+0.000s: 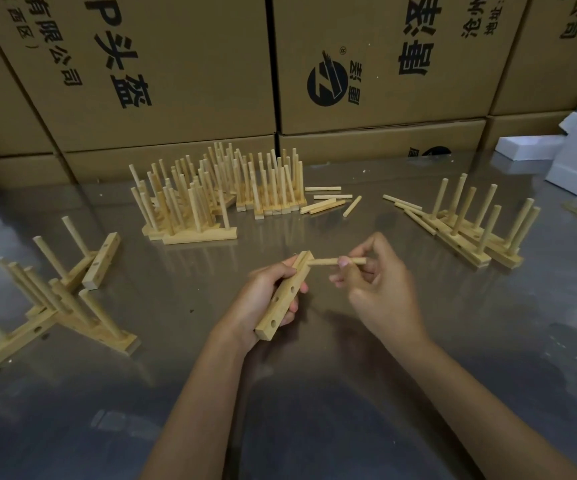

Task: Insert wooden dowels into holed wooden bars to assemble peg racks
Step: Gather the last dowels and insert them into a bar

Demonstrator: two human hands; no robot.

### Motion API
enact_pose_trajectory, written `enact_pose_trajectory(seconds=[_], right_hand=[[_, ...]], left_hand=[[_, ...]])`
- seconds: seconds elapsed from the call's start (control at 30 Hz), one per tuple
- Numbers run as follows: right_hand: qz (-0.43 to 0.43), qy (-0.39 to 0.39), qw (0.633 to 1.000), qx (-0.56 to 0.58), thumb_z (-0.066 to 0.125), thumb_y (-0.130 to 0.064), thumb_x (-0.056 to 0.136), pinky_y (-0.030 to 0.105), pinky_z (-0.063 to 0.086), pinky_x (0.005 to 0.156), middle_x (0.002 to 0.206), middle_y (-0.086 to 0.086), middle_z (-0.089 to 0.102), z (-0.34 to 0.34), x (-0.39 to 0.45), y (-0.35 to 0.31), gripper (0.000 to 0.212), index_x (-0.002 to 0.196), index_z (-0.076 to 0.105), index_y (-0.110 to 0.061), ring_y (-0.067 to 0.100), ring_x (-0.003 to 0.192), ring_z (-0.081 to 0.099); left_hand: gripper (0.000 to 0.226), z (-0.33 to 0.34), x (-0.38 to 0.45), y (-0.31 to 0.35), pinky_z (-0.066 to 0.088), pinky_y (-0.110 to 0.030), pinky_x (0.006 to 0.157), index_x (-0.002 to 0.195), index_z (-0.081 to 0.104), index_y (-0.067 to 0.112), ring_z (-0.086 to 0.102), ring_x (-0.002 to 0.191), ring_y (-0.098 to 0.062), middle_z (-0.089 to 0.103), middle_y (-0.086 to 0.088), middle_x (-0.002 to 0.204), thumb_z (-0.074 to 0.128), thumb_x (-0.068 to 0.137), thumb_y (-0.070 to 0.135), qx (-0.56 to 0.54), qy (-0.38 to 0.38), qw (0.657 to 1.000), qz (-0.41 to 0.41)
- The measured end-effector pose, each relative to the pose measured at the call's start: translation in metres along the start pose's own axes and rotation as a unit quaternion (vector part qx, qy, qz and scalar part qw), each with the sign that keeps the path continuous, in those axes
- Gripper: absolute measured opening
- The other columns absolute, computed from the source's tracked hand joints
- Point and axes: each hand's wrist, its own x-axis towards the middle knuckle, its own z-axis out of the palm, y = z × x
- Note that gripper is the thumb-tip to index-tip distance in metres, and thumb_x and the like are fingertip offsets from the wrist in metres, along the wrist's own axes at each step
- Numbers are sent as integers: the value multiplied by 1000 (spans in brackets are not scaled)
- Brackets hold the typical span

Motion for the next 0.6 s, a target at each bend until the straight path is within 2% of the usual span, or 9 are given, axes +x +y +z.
enact_pose_trajectory(seconds=[0.1,0.13,0.2,0.27,0.3,0.4,0.5,0.6], right_hand=[[-11,-38,986,-160,63,-8,90,12,46,59,72,-7,68,-13,1,1,16,86,62,-23,2,69,63],[-15,-50,980,-195,63,-9,89,9,43,58,72,-10,67,-16,1,1,16,87,67,-24,0,71,61],[-31,-83,962,-257,62,-15,92,12,44,61,80,-10,67,-18,1,-1,14,94,72,-24,4,76,61],[-62,-119,933,-333,58,-24,95,30,50,68,85,-7,68,-16,-1,-1,13,100,70,-26,12,77,61],[-78,-126,918,-367,54,-28,97,33,49,67,85,-7,67,-14,-2,-1,14,100,68,-27,16,76,61],[-122,-112,891,-423,45,-27,99,31,40,59,82,-6,61,-11,-2,1,17,99,61,-25,21,74,60],[-141,-111,888,-424,46,-21,98,29,30,53,75,-8,53,-5,-3,2,13,93,58,-22,21,64,55],[-138,-97,894,-414,53,-14,93,21,21,47,68,-10,46,-1,-5,4,16,82,51,-26,16,55,41]], left_hand=[[36,0,-1,0,36,-23,36,129,64,23,48,49,-14,63,-8,75,45,100,14,32,11,999,12],[36,0,-1,0,37,-24,38,128,66,26,49,49,-15,64,-9,76,47,99,15,50,15,999,16],[34,1,-2,-1,38,-25,40,124,69,33,51,51,-15,67,-8,78,51,98,18,94,26,995,19],[33,2,-2,-2,41,-25,43,119,70,40,52,54,-14,68,-5,79,53,98,22,133,25,991,21],[31,2,-2,-3,42,-25,45,115,71,45,53,54,-13,68,-3,79,54,98,25,147,22,989,21],[28,1,-4,-2,43,-23,44,98,73,52,53,53,-11,68,-2,78,57,100,29,148,8,989,26],[24,-5,-6,-2,41,-23,42,105,73,46,53,52,-11,67,-5,78,58,100,28,117,-2,993,33],[24,-9,-5,-3,41,-23,42,114,71,41,53,52,-11,66,-5,79,58,100,25,117,-12,993,32]])
